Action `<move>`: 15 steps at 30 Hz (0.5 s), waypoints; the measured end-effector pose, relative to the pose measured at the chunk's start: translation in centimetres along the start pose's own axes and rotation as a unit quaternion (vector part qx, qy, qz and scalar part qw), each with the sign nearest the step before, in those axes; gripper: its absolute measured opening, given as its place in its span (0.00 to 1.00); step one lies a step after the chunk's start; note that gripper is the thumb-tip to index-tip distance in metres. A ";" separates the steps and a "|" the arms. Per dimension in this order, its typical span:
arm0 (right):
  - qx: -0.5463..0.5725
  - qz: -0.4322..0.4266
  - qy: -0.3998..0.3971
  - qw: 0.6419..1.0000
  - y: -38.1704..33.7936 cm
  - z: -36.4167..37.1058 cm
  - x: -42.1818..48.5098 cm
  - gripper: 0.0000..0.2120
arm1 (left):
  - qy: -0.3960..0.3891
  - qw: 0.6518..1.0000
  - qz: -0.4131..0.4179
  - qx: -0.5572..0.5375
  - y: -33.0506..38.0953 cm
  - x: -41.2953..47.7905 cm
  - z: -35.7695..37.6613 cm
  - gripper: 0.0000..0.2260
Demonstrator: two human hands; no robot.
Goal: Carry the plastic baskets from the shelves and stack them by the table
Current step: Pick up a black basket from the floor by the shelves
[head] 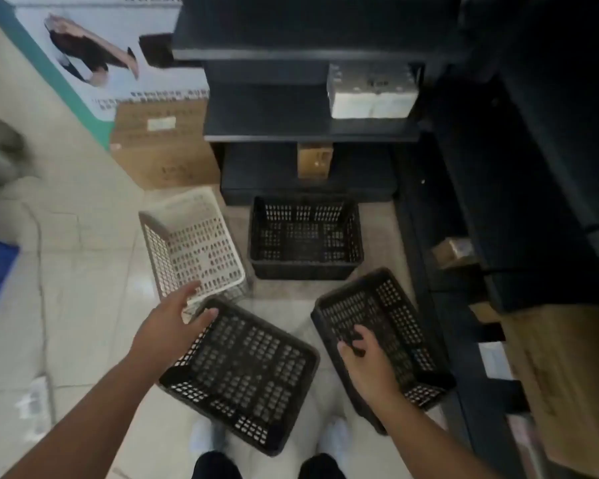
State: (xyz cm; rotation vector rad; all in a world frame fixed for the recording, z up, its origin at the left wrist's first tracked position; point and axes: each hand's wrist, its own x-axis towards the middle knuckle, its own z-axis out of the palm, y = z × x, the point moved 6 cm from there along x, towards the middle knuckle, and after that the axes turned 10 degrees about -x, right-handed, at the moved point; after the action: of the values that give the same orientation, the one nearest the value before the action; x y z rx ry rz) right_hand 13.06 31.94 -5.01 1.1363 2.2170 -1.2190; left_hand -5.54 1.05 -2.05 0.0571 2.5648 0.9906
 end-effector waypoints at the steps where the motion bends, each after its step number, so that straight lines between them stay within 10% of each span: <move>1: -0.001 0.008 0.010 1.000 1.0 1.9 1.2 0.24 | 0.003 1.000 -0.011 0.002 -2.3 1.2 1.0 0.29; 15: -0.017 0.128 0.064 0.990 25.1 33.6 18.6 0.38 | -0.022 0.978 -0.165 0.124 -39.7 18.5 19.9 0.35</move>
State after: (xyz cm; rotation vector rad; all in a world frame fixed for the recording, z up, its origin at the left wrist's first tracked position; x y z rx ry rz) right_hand 19.60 20.56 -48.96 1.4700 2.0919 -1.0235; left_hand -11.27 -12.76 -47.81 -0.2681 2.5324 0.5399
